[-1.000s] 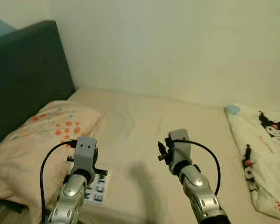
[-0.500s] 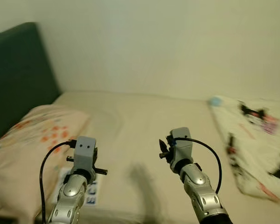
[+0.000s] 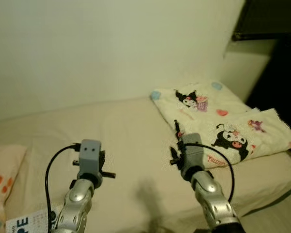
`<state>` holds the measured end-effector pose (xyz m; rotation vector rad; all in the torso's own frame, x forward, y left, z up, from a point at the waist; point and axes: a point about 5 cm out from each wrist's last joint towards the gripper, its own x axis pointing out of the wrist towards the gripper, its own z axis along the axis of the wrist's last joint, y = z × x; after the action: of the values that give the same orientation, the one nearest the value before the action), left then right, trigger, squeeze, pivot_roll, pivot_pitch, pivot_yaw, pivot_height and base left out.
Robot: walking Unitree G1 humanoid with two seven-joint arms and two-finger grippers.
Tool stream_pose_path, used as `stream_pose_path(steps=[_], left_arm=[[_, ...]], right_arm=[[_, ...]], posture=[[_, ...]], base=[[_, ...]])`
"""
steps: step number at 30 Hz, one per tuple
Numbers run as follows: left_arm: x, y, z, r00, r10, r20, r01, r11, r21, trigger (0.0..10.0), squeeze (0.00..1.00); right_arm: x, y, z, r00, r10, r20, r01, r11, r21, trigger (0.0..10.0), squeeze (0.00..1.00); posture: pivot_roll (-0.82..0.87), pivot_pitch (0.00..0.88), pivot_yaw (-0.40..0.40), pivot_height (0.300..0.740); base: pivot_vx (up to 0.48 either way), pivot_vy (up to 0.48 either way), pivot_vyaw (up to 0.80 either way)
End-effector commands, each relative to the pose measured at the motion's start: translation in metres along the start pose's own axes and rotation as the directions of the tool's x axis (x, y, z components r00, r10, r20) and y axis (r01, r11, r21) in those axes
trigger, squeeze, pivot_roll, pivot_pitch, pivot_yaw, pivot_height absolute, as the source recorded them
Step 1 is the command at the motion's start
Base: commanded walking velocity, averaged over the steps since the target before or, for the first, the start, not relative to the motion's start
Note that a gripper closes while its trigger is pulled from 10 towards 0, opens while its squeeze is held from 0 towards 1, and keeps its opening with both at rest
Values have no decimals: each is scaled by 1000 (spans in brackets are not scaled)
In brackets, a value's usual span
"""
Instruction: Clean up the room
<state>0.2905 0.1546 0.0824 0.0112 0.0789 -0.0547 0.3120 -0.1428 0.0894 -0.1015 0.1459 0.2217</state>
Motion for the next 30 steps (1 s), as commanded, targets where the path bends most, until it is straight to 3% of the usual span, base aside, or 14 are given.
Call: stream_pose_path(steps=[1, 5, 30], left_arm=[[-2, 3, -3, 1000, 23, -11, -23, 1000, -5, 10000, 0], [-2, 3, -3, 999, 33, -14, -33, 999, -11, 10000, 0], [-1, -1, -2, 1000, 10, -13, -9, 1000, 9, 10000, 0]], right_arm=[[1, 6, -4, 1000, 19, -19, -19, 1000, 5, 10000, 0], [1, 6, -3, 1000, 21, -16, -21, 1000, 7, 10000, 0], [-1, 6, -5, 999, 24, -20, -24, 1000, 13, 10000, 0]], posture=[[-82, 26, -16, 723], [-83, 21, -17, 723], [-91, 12, -16, 723]], base=[[0, 0, 0], [0, -147, 0], [0, -415, 0]])
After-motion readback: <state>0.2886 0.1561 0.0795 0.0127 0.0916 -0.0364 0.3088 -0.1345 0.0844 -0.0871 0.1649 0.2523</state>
